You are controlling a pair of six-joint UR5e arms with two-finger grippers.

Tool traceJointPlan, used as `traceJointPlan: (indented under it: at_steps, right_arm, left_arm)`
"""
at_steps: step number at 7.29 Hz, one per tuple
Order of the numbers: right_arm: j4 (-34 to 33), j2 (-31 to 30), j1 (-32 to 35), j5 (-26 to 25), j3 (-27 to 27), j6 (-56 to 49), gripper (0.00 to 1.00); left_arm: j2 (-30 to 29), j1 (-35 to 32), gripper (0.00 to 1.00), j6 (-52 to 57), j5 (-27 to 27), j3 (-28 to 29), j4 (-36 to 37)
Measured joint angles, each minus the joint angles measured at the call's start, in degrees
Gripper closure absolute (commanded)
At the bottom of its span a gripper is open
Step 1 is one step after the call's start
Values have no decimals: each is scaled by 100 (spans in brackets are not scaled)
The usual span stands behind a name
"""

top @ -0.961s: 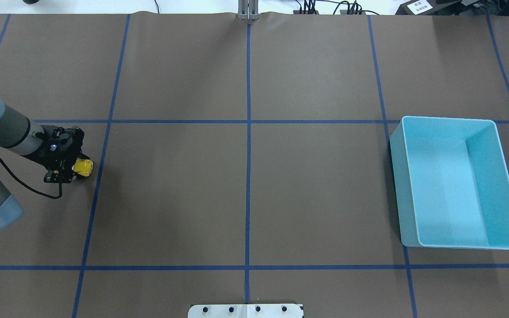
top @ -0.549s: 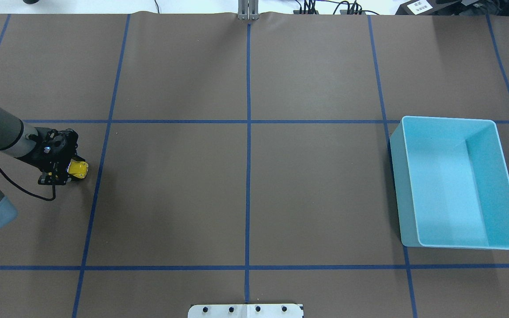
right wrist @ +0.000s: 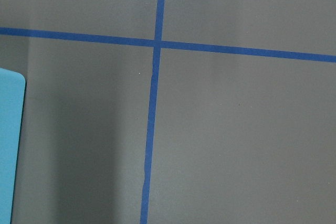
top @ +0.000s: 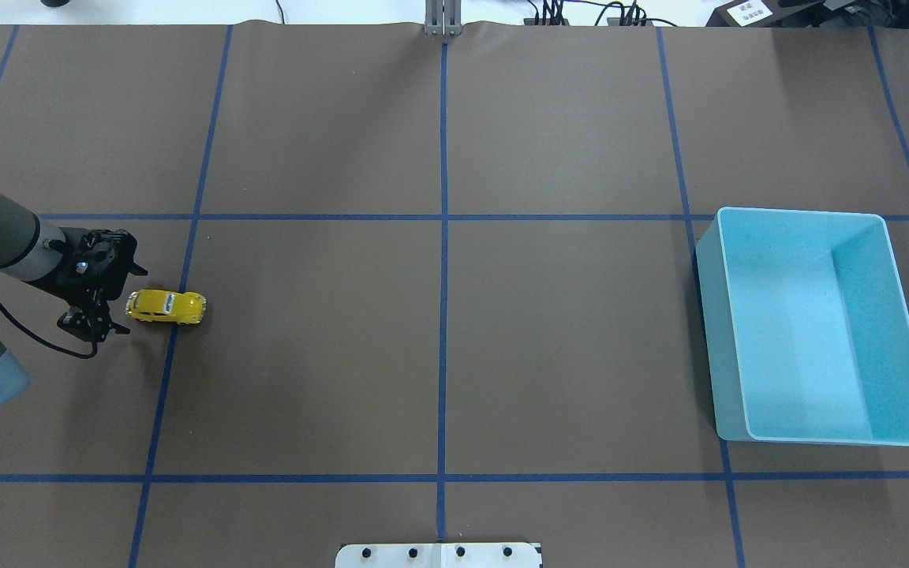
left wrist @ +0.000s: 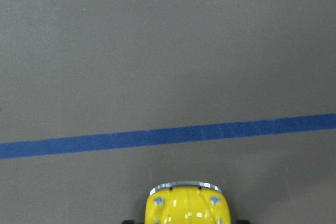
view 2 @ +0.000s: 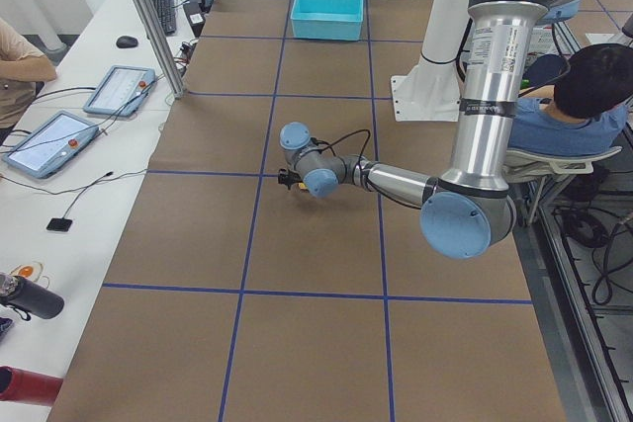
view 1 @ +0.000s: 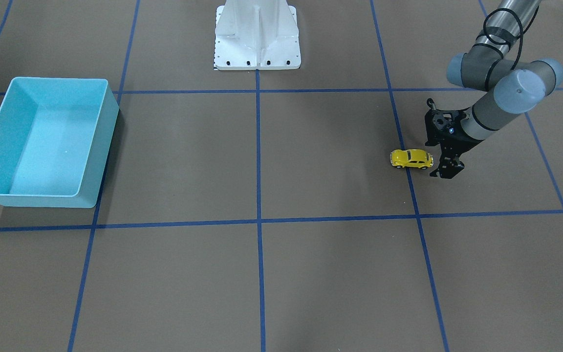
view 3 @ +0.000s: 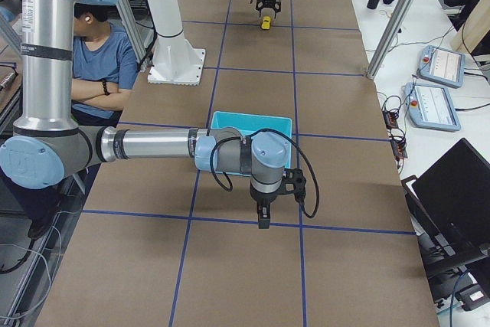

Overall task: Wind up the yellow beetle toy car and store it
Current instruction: 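Withdraw the left arm while the released car rolls toward the bin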

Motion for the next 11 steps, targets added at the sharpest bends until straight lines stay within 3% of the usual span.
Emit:
traceJointPlan:
  at_steps: [8,11]
  right_arm:
    - [17,-11,7,0,66,5,0]
    - [24,-95,9,-45,339,-66,0]
  left_arm:
    - [0,-40,0,5,0,0,0]
    - [0,-113,0,14,6,-16,25]
